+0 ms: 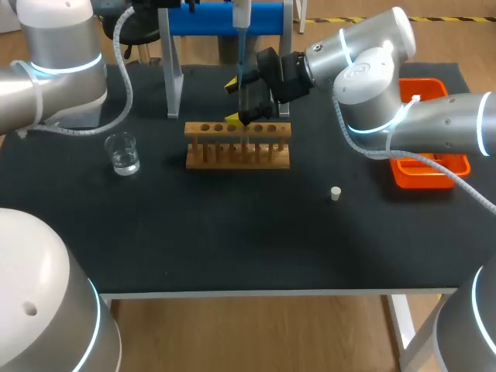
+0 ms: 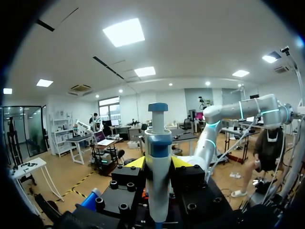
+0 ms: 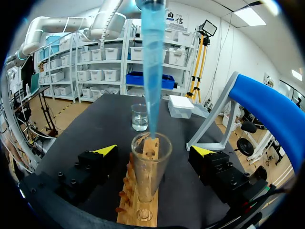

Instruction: Invert the test tube, pick up the pipette, mount the tip to pipette, aspirate from beaker and dispense into the tube, eject the tip, return the pipette, and cap with the stopper.

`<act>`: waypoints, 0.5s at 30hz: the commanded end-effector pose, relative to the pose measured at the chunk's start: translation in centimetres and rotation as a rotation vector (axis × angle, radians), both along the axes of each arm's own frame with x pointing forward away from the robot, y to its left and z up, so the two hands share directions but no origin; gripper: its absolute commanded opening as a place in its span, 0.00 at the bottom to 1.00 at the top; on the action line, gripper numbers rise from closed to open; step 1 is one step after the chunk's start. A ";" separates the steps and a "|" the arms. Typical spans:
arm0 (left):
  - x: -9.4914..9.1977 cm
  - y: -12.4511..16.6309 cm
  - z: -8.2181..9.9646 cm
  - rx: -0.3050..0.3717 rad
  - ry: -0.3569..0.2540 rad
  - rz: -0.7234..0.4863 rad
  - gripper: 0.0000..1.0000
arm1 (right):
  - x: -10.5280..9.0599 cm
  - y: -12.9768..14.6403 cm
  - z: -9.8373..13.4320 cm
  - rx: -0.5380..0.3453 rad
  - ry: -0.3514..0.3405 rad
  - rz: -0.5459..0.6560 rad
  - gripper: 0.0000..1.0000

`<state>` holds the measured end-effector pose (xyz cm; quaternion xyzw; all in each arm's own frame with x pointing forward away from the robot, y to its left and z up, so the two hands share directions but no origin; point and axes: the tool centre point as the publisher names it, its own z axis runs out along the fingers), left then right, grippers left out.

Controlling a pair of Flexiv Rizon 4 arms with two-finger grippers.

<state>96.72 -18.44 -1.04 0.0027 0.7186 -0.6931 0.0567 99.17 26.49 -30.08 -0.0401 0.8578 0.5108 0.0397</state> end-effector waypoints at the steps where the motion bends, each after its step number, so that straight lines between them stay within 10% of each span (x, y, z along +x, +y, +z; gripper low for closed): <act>1: 0.5 -0.2 -0.1 -0.002 -0.001 -0.010 0.00 | 0.1 0.0 0.0 -0.002 0.002 0.004 1.00; 15: 1.3 -0.4 -0.3 -0.033 -0.003 -0.012 0.00 | 0.1 0.0 0.0 -0.002 0.002 0.004 1.00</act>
